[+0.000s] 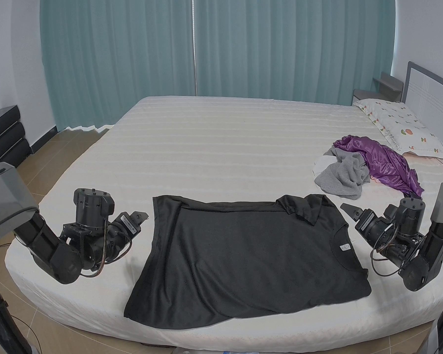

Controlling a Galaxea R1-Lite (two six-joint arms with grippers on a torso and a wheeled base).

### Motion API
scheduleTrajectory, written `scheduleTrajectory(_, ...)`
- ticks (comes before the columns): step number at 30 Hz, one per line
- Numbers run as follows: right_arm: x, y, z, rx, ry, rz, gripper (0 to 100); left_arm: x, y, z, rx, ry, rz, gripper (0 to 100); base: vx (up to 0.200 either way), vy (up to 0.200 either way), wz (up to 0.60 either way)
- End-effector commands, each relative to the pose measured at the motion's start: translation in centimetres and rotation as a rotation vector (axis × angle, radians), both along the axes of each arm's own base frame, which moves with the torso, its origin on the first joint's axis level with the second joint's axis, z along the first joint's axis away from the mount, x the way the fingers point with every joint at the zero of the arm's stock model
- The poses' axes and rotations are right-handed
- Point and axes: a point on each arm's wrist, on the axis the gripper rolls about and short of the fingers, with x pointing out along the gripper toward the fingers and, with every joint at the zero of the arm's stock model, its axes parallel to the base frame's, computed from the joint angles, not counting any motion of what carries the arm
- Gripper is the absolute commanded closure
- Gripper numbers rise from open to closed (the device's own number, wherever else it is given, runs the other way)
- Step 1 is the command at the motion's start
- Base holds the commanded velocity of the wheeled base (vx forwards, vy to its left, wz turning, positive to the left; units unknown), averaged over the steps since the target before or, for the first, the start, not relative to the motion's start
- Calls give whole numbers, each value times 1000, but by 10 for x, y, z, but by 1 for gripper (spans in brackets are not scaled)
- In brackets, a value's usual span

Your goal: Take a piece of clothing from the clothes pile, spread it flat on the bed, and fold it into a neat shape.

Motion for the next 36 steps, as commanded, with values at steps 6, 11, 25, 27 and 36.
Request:
scheduleTrajectory(6, -14, -1, -5, -5, 39, 8, 0, -30, -11, -13, 17, 69, -58, 0, 0, 0, 0)
scheduleTrajectory(11, -17, 5, -9, -6, 58, 30, 0, -34, -9, -16, 3, 87, -47, 0, -80, 0, 0)
scheduleTrajectory(25, -18, 8, -8, -7, 58, 38, 0, -41, -7, -21, -7, 79, -45, 0, -143, 0, 0)
scheduleTrajectory(27, -18, 8, -9, -7, 59, 38, 0, -41, -7, -21, -7, 79, -45, 0, 0, 0, 0)
scheduleTrajectory(36, -18, 8, -10, -8, 65, 41, 0, -39, -11, -23, -42, 84, -30, 0, 0, 0, 0)
